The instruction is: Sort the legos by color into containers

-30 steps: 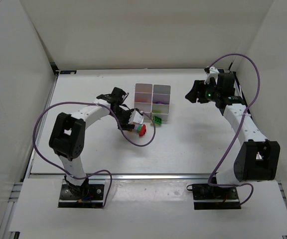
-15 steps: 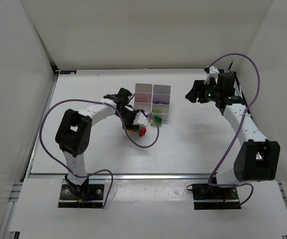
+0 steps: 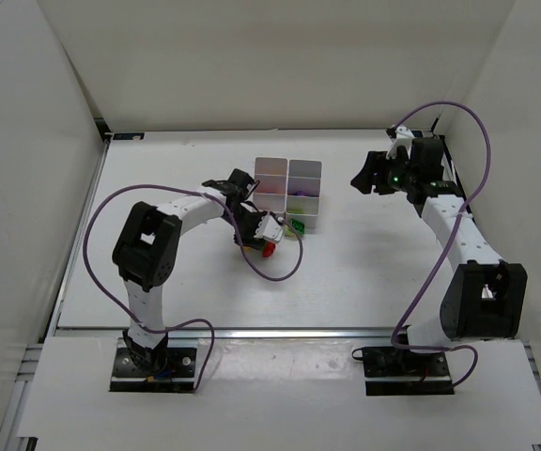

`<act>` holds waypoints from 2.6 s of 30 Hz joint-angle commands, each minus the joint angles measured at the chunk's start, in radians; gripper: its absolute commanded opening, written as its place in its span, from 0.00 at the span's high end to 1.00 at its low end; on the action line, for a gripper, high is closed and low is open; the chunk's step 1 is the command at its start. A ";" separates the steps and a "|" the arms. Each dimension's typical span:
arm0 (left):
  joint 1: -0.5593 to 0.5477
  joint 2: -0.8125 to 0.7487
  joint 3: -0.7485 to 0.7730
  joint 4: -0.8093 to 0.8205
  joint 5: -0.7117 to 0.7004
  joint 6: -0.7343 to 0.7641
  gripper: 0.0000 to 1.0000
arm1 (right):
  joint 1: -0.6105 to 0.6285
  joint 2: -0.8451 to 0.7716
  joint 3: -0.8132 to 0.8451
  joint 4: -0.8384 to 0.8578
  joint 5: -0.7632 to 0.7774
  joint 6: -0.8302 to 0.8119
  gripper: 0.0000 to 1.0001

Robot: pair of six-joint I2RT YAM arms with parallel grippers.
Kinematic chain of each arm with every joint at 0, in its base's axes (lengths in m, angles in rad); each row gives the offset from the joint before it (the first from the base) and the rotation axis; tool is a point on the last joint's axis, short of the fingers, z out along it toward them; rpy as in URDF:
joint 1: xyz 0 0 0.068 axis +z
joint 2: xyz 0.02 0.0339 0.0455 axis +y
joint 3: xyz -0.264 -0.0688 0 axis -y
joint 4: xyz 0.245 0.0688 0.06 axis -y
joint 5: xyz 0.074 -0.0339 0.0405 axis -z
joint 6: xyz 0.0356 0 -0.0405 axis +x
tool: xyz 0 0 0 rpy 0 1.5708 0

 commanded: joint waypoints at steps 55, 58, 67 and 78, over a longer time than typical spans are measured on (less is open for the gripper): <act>-0.183 -0.622 -0.217 0.317 -0.676 -0.878 0.90 | 0.362 0.177 0.210 0.055 -0.256 0.327 0.33; -0.169 -0.671 -0.246 0.331 -0.586 -0.875 0.90 | 0.361 0.183 0.206 0.086 -0.329 0.290 0.33; -0.098 -0.745 -0.274 0.317 -0.317 -0.875 0.90 | 0.361 0.187 0.200 0.148 -0.428 0.305 0.33; -0.106 -0.707 -0.257 0.353 -0.317 -0.841 0.90 | 0.413 0.199 0.258 0.145 -0.518 0.293 0.32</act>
